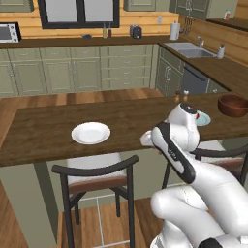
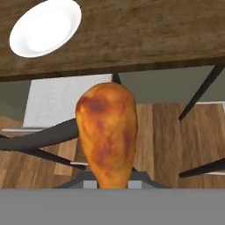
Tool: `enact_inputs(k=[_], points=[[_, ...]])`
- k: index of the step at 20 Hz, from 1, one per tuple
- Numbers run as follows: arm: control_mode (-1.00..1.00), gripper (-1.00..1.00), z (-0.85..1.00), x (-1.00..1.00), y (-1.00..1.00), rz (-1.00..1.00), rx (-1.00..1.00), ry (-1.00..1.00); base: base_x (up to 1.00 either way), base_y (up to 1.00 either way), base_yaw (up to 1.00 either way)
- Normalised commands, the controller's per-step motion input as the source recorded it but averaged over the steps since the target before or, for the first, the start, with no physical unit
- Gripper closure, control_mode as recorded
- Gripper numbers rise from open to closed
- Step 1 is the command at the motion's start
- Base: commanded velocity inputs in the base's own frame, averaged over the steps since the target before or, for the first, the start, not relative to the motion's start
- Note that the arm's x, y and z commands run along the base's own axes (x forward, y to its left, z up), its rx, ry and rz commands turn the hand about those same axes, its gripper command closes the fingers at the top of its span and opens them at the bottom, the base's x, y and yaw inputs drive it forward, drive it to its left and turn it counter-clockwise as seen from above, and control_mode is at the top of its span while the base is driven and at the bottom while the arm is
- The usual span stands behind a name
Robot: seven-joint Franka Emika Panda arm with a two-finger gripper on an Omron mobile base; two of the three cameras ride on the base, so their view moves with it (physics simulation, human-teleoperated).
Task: Pick the chicken drumstick and bell pepper from their plates and place them in the bowl. Then put the bowl in the fridge.
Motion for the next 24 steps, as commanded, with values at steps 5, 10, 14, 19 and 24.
enact_inputs(k=[5,10,14,19,24], points=[[-1.0,1.0,0.27,-0.41,-0.14,-0.27,-0.15,0.03,0.0,0.0,0.0],[-1.0,1.0,0.83,-0.85,-0.44,-0.12,-0.03,0.05,0.0,0.0,0.0],[1.0,1.0,0.17,-0.23,-0.22,0.0,-0.01,0.01,-0.53,-0.75,0.0],[1.0,1.0,0.0,0.0,0.0,0.0,0.0,0.0,-0.8,-1.0,0.0],[1.0,1.0,0.0,0.0,0.0,0.0,0.0,0.0,0.08,-0.95,0.0]])
